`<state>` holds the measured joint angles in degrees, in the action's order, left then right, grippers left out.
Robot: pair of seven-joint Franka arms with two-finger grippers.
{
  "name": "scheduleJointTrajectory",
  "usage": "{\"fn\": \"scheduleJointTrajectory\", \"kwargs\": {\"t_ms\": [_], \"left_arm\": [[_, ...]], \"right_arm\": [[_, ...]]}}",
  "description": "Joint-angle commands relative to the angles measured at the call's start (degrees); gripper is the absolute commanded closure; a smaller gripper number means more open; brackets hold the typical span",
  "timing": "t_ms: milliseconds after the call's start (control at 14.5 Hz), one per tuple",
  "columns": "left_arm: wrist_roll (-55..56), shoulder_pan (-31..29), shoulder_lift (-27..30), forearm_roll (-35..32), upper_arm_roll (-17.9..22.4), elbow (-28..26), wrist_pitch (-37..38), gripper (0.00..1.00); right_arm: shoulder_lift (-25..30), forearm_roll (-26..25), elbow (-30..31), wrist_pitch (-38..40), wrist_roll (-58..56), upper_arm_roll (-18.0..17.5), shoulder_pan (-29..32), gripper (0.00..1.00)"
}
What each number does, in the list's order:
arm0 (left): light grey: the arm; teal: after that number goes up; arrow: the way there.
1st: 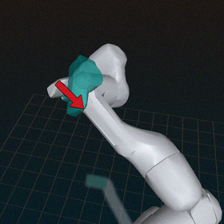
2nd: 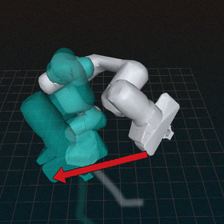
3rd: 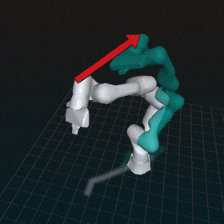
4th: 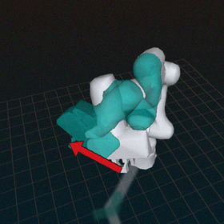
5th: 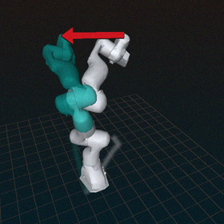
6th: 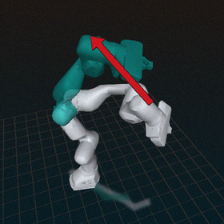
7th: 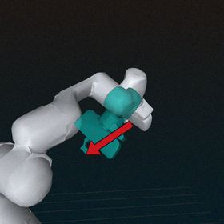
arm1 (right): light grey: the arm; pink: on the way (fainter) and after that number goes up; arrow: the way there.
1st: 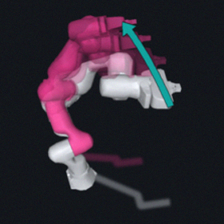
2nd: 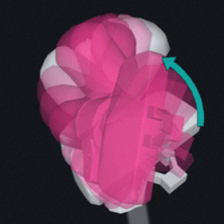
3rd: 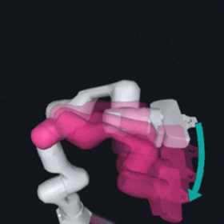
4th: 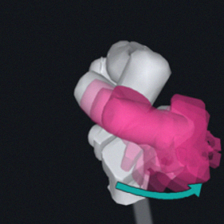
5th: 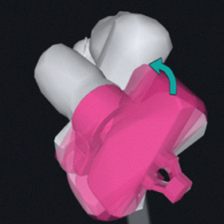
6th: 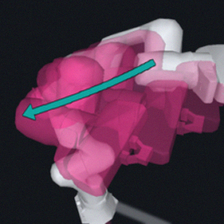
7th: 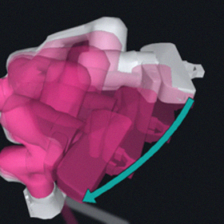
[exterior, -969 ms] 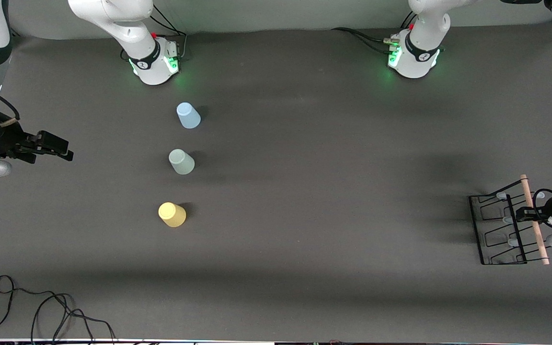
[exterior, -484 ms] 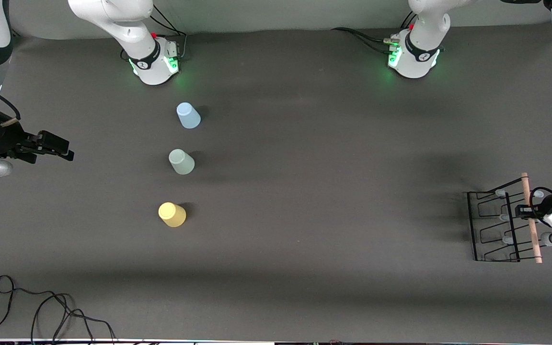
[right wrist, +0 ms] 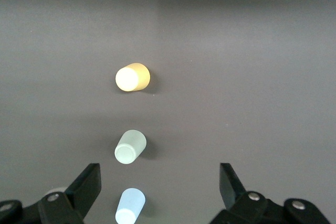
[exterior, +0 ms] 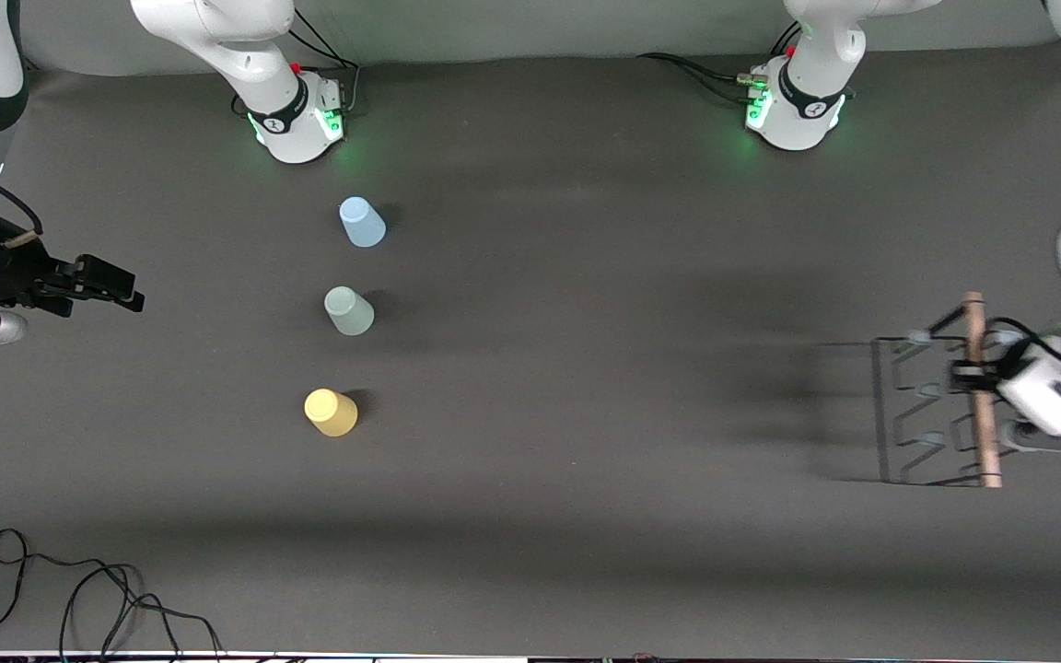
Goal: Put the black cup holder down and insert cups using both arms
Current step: 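Lower the left gripper and grasp the rack's wooden handle bar, then carry the rack with the left gripper to the table's middle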
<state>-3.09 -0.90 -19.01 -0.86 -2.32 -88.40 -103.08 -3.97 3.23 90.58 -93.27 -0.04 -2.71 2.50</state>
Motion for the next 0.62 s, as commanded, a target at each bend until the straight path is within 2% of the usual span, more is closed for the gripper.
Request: {"fn": "scheduleJointTrajectory", "kwargs": {"t_ms": [0,208,553], "left_arm": [[8.3,6.4,4.6,3.9,0.9,-4.9,-1.8,1.0],[15.4,14.4,6.2,4.0,0.9,-6.3,-0.5,1.0],[33.4,27.6,3.8,2.8,1.0,-5.6,-1.5,1.0]], "right_arm": [[-1.0,0.4,-2.1,0.3,-0.6,0.1,0.2,0.0],[-1.9,0.4,-3.3,0.4,-0.6,0.2,0.2,0.0],[-1.9,0.4,-3.4,0.9,-0.6,0.2,0.3,0.0]]}}
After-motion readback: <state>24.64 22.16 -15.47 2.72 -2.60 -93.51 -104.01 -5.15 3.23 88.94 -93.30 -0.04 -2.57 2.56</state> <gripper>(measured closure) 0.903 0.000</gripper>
